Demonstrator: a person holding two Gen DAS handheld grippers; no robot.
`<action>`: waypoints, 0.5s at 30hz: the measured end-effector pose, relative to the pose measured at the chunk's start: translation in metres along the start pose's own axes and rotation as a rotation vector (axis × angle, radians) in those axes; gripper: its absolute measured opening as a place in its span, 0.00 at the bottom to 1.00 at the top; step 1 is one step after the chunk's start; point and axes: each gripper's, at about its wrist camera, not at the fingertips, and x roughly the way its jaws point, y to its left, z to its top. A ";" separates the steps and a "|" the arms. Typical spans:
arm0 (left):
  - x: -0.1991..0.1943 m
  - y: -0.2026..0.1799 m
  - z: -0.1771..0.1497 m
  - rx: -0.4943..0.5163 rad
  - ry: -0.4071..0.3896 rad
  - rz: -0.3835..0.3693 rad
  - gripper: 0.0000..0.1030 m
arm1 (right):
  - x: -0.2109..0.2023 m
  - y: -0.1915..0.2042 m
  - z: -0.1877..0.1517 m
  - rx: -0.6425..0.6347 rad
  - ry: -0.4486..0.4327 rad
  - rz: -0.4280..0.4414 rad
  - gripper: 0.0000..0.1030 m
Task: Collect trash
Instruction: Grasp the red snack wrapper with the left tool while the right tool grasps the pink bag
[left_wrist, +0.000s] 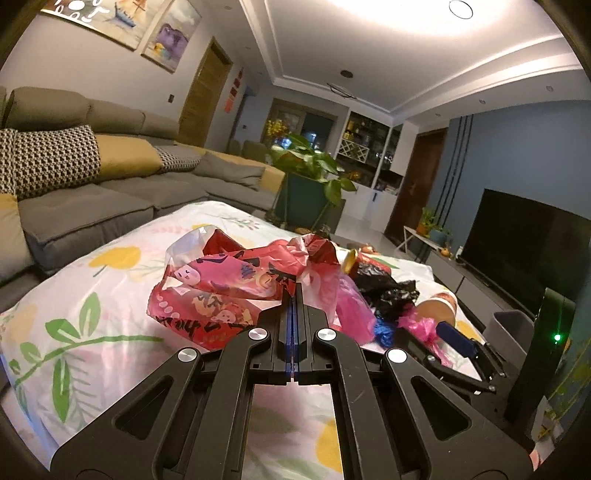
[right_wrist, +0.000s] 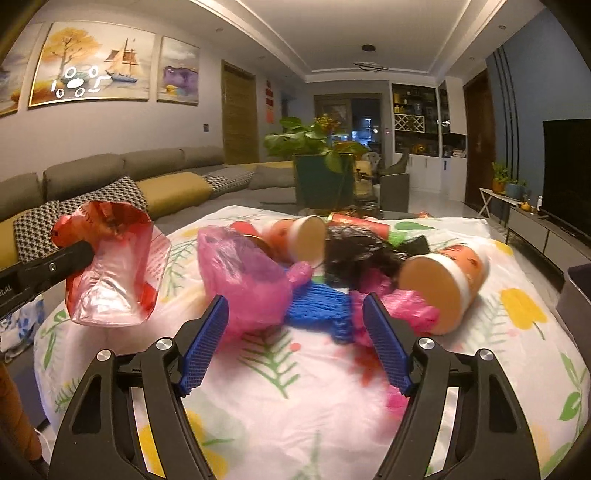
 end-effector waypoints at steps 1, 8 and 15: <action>-0.001 0.001 0.001 0.001 -0.004 0.004 0.00 | 0.002 0.003 0.001 -0.010 0.005 0.005 0.72; -0.001 0.011 0.004 -0.013 -0.006 0.035 0.00 | 0.023 0.024 0.004 -0.062 0.041 0.018 0.68; 0.004 0.007 0.005 -0.012 0.009 0.049 0.00 | 0.047 0.023 0.002 -0.048 0.142 0.037 0.23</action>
